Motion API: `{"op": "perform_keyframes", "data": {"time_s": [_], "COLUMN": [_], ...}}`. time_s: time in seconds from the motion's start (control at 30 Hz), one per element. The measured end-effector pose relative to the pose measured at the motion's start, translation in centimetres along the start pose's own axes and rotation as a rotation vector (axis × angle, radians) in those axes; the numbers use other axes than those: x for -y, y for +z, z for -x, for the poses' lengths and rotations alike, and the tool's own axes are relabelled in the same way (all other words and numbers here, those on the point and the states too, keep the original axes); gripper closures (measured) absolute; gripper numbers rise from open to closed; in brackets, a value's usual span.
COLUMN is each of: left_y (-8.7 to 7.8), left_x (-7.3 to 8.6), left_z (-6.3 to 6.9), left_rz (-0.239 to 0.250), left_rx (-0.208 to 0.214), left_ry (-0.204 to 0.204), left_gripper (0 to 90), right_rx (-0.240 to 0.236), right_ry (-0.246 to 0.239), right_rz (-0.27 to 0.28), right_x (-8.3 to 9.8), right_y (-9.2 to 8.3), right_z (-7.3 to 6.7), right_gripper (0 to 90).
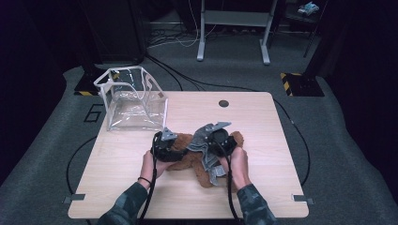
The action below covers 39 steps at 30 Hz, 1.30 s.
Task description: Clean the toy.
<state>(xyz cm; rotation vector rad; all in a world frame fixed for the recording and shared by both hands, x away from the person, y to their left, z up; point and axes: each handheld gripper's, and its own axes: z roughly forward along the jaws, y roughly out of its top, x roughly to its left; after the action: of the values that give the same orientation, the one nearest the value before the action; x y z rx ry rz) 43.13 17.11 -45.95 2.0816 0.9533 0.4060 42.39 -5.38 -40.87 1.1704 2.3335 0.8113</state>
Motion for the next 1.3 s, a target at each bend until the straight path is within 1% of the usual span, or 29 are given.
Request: {"op": "perform_keyframes", "data": {"time_s": [0.07, 0.1, 0.13, 0.17, 0.2, 0.23, 0.3, 0.33, 0.37, 0.4, 0.43, 0.47, 0.53, 0.63, 0.67, 0.7, 0.73, 0.8, 0.83, 0.87, 0.9, 0.93, 0.97, 1.0, 1.03, 1.13, 1.2, 1.27, 1.3], "left_y": [0.0, 0.0, 0.0, 0.0, 0.0, 0.0, 0.0, 0.0, 0.1, 0.1, 0.1, 0.1, 0.0, 0.0, 0.0, 0.0, 0.0, 0.0, 0.0, 0.0, 0.0, 0.0, 0.0, 0.0, 0.0, 0.1, 0.1, 0.1, 0.1], "left_x": [0.0, 0.0, -0.1, -0.1, -0.1, 0.0, 0.0, 0.0, -0.1, -0.1, -0.1, -0.1, -0.1, -0.1, -0.1, -0.1, -0.1, 0.0, -0.1, 0.0, 0.0, 0.0, 0.0, 0.0, 0.0, -0.1, 0.0, 0.0, 0.0], "left_z": [0.0, 0.1, 0.1, 0.1, 0.1, 0.1, 0.0, 0.0, 0.1, 0.1, 0.1, 0.0, 0.0, 0.0, 0.0, 0.0, -0.1, -0.1, -0.1, -0.1, -0.1, -0.2, -0.3, -0.2, -0.2, 0.0, -0.1, -0.2, -0.2], "left_rz": [0.003, 0.004, 0.0, 0.0, -0.001, 0.002, 0.002, 0.002, 0.003, 0.002, -0.001, 0.0, -0.006, -0.001, -0.002, -0.004, -0.005, -0.004, -0.004, -0.002, -0.003, -0.009, -0.011, -0.009, -0.005, -0.005, 0.0, 0.002, 0.005], "left_rx": [-0.001, -0.003, -0.007, -0.007, -0.006, -0.004, -0.004, -0.004, -0.005, -0.007, -0.008, -0.01, -0.009, -0.011, -0.01, -0.008, -0.007, -0.007, -0.007, -0.005, -0.005, -0.007, -0.001, 0.0, -0.004, -0.008, -0.004, 0.0, -0.001], "left_ry": [0.002, 0.001, 0.004, 0.004, 0.003, 0.001, 0.001, 0.001, -0.001, -0.001, 0.001, -0.001, -0.006, -0.007, -0.007, -0.007, -0.003, -0.004, -0.004, -0.005, -0.01, -0.003, -0.002, -0.004, -0.003, 0.002, -0.003, -0.009, -0.009], "left_gripper": [37.8, 37.8, 37.8, 37.8, 37.9, 37.8, 37.9, 37.9, 37.9, 37.9, 37.9, 37.8, 37.7, 37.3, 37.0, 37.0, 36.9, 36.8, 36.8, 36.8, 36.8, 36.8, 36.8, 36.8, 36.8, 36.8, 36.8, 36.9, 36.9], "right_rx": [0.008, 0.008, 0.019, 0.032, 0.035, 0.045, 0.084, 0.084, 0.077, 0.08, 0.079, 0.071, 0.072, 0.013, -0.001, -0.014, -0.028, -0.064, -0.075, -0.067, -0.067, -0.053, -0.052, -0.054, -0.061, -0.058, -0.045, -0.043, -0.034], "right_ry": [0.04, 0.051, 0.067, 0.074, 0.081, 0.098, 0.115, 0.115, 0.139, 0.15, 0.153, 0.158, 0.141, 0.097, 0.068, 0.056, 0.034, -0.018, -0.022, -0.077, -0.077, -0.096, -0.112, -0.093, -0.087, -0.077, -0.063, -0.057, -0.039], "right_rz": [0.005, 0.004, -0.002, 0.0, 0.002, 0.001, -0.009, -0.009, -0.013, -0.018, -0.01, 0.001, 0.028, 0.079, 0.09, 0.083, 0.086, 0.077, 0.066, 0.043, 0.043, 0.031, 0.013, 0.012, 0.014, 0.008, -0.02, -0.014, -0.015], "right_x": [1.0, 1.3, 1.7, 2.1, 2.4, 2.8, 3.5, 3.5, 4.1, 4.3, 4.5, 4.5, 3.9, 2.2, 1.7, 1.1, 0.7, -0.1, -0.3, -0.6, -0.6, -0.5, -0.4, 0.0, 0.2, 0.9, 1.6, 2.5, 2.9], "right_y": [-0.7, -0.9, -1.2, -1.4, -1.5, -1.7, -1.9, -1.9, -1.9, -1.9, -2.1, -2.3, -3.0, -3.6, -3.4, -3.2, -2.8, -1.5, -1.1, 0.2, 0.2, 0.8, 1.3, 1.6, 1.5, 0.9, 0.3, -0.3, -0.6], "right_z": [1.3, 1.8, 2.2, 2.6, 3.0, 3.4, 4.3, 4.3, 4.8, 4.9, 5.0, 4.9, 4.1, 2.2, 1.4, 0.5, -0.2, -2.1, -2.8, -4.2, -4.2, -4.6, -4.7, -4.7, -4.4, -3.7, -3.1, -2.1, -1.6], "right_gripper": [80.2, 80.2, 80.2, 80.2, 80.2, 80.2, 80.1, 80.1, 80.1, 80.1, 80.1, 80.0, 80.0, 79.9, 79.9, 79.9, 79.8, 79.8, 79.8, 79.8, 79.8, 79.8, 79.8, 80.0, 80.1, 80.2, 80.3, 80.4, 80.4]}}
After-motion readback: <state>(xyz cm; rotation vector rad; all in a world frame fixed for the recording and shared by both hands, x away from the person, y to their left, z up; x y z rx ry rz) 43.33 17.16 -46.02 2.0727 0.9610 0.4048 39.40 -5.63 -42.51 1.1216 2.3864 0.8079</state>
